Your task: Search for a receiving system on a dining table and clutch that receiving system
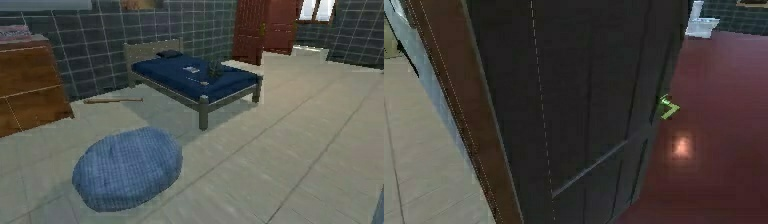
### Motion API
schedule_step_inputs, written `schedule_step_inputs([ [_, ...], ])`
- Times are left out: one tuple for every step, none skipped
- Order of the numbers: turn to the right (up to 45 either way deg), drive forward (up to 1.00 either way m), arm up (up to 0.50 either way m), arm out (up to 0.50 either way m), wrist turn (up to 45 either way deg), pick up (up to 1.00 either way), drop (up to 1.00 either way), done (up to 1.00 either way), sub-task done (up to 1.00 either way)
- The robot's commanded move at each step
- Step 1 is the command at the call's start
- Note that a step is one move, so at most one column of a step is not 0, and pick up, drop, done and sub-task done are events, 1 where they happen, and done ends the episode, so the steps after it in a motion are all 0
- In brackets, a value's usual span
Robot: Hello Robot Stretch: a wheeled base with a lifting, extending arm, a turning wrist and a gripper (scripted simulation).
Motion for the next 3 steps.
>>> schedule_step_inputs([
  [0.0, 0.30, 0.00, 0.00, 0.0, 0.00, 0.00, 0.00, 0.00],
  [27.0, 0.00, 0.00, 0.00, 0.0, 0.00, 0.00, 0.00, 0.00],
  [3.0, 0.00, 0.00, 0.00, 0.0, 0.00, 0.00, 0.00, 0.00],
])
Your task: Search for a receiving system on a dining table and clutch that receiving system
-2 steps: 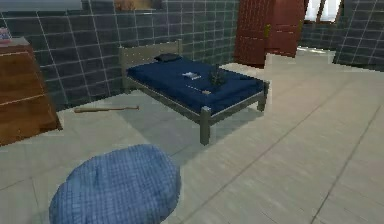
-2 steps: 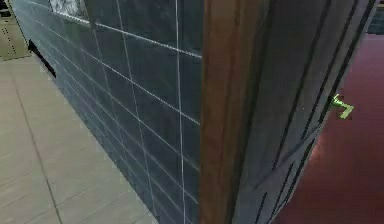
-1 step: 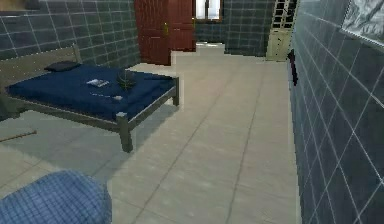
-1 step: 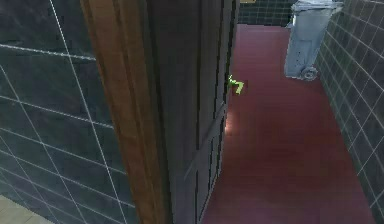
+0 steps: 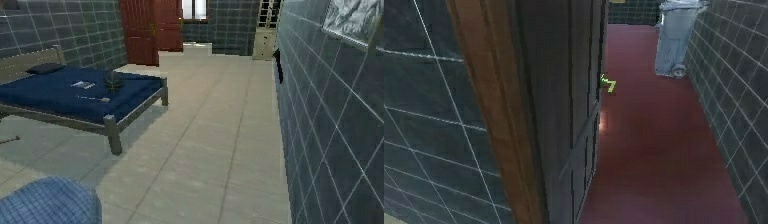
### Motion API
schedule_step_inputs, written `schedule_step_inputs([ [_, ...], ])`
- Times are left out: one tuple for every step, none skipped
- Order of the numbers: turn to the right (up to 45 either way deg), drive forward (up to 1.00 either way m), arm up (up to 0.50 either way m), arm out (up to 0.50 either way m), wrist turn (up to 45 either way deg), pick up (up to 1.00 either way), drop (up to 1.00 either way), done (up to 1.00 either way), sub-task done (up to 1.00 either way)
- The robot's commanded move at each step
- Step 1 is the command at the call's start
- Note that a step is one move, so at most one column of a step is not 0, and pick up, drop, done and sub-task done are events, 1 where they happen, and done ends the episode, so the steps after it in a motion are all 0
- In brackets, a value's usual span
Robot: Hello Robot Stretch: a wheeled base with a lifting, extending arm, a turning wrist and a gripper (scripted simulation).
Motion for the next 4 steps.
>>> schedule_step_inputs([
  [0.0, 1.00, 0.00, 0.00, 0.0, 0.00, 0.00, 0.00, 0.00],
  [0.0, 1.00, 0.00, 0.00, 0.0, 0.00, 0.00, 0.00, 0.00],
  [0.0, 0.95, 0.00, 0.00, 0.0, 0.00, 0.00, 0.00, 0.00],
  [-3.0, 0.00, 0.00, 0.00, 0.0, 0.00, 0.00, 0.00, 0.00],
])
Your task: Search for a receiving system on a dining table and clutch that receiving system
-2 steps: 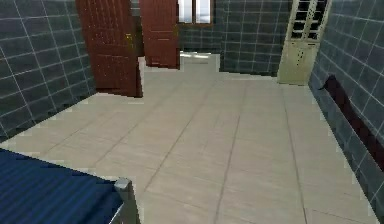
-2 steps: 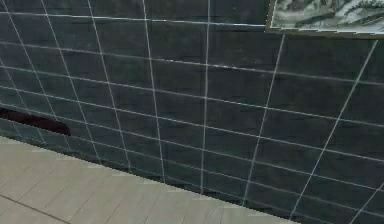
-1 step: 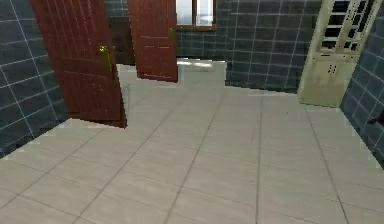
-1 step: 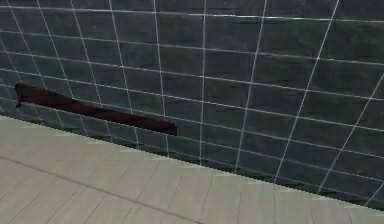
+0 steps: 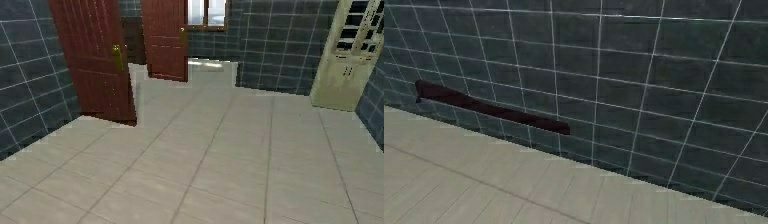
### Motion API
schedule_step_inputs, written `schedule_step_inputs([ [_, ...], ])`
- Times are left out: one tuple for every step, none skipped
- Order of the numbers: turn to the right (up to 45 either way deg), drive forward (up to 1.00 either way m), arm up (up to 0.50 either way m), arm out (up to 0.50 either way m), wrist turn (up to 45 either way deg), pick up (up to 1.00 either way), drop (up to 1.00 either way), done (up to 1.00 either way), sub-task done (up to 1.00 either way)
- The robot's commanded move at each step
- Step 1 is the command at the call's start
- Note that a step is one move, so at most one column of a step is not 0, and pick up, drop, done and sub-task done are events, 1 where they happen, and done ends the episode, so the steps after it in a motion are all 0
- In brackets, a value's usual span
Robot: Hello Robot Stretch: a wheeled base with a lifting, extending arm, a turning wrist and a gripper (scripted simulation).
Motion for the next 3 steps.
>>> schedule_step_inputs([
  [0.0, 1.00, 0.00, 0.00, 0.0, 0.00, 0.00, 0.00, 0.00],
  [0.0, 1.00, 0.00, 0.00, 0.0, 0.00, 0.00, 0.00, 0.00],
  [-6.0, 0.00, 0.00, 0.00, 0.0, 0.00, 0.00, 0.00, 0.00],
])
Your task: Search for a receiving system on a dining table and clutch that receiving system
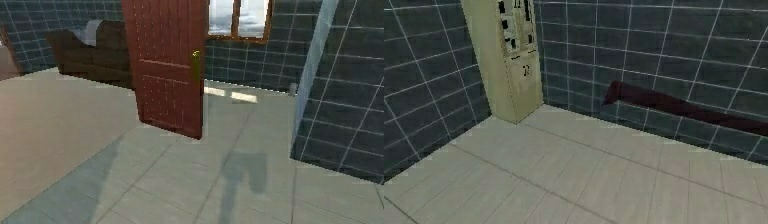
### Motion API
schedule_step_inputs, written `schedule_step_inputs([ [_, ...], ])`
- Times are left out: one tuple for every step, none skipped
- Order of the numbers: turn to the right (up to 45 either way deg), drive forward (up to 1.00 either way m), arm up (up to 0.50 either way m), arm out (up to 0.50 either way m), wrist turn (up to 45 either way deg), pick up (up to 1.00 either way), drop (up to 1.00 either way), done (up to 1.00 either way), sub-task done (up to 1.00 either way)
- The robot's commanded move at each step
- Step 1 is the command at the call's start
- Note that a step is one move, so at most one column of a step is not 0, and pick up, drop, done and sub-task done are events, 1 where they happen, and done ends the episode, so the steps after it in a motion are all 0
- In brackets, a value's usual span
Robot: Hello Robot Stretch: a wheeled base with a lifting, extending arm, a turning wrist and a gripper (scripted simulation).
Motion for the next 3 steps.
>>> schedule_step_inputs([
  [0.0, 0.40, 0.00, 0.00, 0.0, 0.00, 0.00, 0.00, 0.00],
  [-18.0, 0.00, 0.00, 0.00, 0.0, 0.00, 0.00, 0.00, 0.00],
  [0.0, 0.45, 0.00, 0.00, 0.0, 0.00, 0.00, 0.00, 0.00],
])
